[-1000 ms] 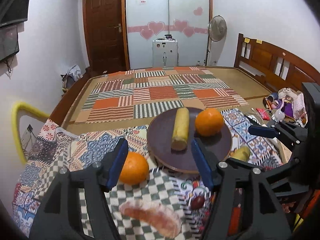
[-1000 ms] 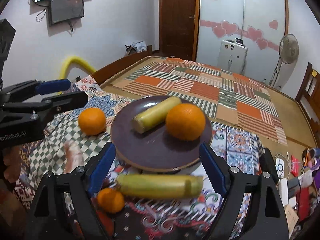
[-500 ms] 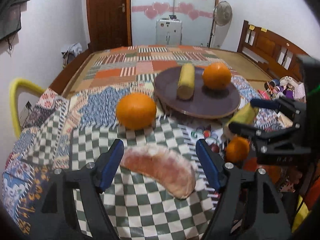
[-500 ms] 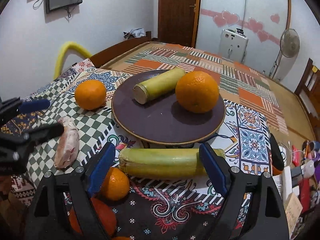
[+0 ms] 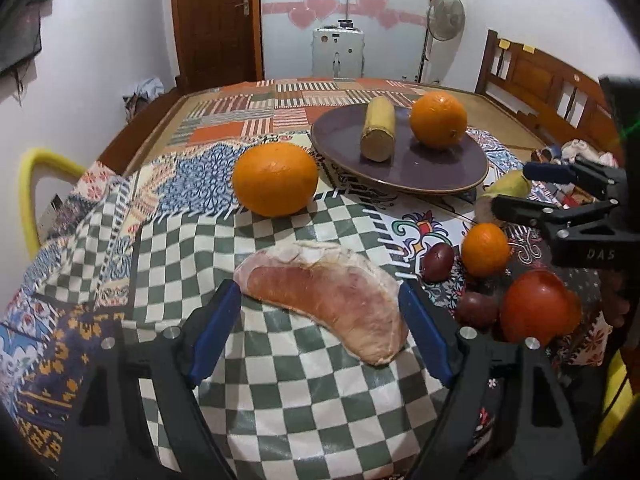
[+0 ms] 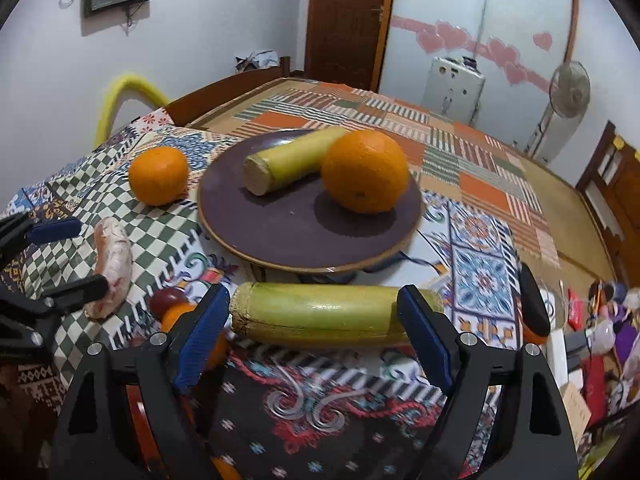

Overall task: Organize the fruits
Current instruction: 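Move the left tool to the pink meat slice while the right tool reaches the zucchini, then grasp the pink meat slice with the left tool while the right tool grasps the zucchini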

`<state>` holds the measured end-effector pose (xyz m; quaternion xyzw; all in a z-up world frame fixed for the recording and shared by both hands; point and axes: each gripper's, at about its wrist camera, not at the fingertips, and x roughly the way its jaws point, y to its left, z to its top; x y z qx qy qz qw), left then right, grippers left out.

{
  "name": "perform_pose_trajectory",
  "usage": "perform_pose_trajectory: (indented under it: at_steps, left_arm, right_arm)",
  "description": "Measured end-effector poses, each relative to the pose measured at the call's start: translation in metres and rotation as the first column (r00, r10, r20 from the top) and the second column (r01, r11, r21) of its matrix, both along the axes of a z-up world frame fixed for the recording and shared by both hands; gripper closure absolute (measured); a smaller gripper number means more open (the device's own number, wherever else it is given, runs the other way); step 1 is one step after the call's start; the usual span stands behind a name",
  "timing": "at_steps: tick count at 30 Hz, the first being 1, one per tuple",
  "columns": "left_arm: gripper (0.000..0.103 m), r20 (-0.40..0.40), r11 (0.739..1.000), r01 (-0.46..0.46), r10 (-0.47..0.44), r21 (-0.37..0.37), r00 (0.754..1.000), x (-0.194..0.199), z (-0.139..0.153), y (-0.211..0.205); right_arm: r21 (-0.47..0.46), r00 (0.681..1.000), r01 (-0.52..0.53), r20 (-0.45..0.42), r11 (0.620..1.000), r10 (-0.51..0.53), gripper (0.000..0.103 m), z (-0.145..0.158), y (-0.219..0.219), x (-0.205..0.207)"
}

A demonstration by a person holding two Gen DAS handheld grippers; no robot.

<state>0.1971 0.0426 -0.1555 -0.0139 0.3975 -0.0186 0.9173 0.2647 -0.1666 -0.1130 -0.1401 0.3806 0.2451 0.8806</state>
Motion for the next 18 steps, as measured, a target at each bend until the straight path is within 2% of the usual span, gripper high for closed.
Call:
perform_pose_trajectory:
  at_steps: [5, 10, 14, 18]
  left_arm:
    - [0.021, -0.016, 0.997, -0.038, 0.039, 0.065, 0.999, -0.010, -0.005, 0.013]
    - [0.022, -0.065, 0.998, -0.067, 0.067, 0.008, 0.996, -0.016, -0.012, 0.033]
    - [0.022, -0.032, 0.997, -0.049, 0.047, -0.057, 0.998, -0.016, -0.001, 0.027]
    - [0.020, 0.000, 0.999, -0.002, 0.002, -0.051, 1.000, -0.012, 0.008, 0.006]
  right_arm:
    - [-0.029, 1.000, 0.021, -0.006, 0.999, -0.021, 0.020, -0.007, -0.017, -0.003]
    - [-0.028, 0.999, 0.031, -0.016, 0.999, -0.032, 0.020, -0.009, -0.028, -0.008]
    - [0.041, 1.000, 0.029, -0.014, 0.999, -0.028, 0.020, 0.001, -0.032, -0.015]
    - [0.094, 0.998, 0.070, -0.013, 0.993, -0.069, 0.019, 0.012, -0.039, -0.010]
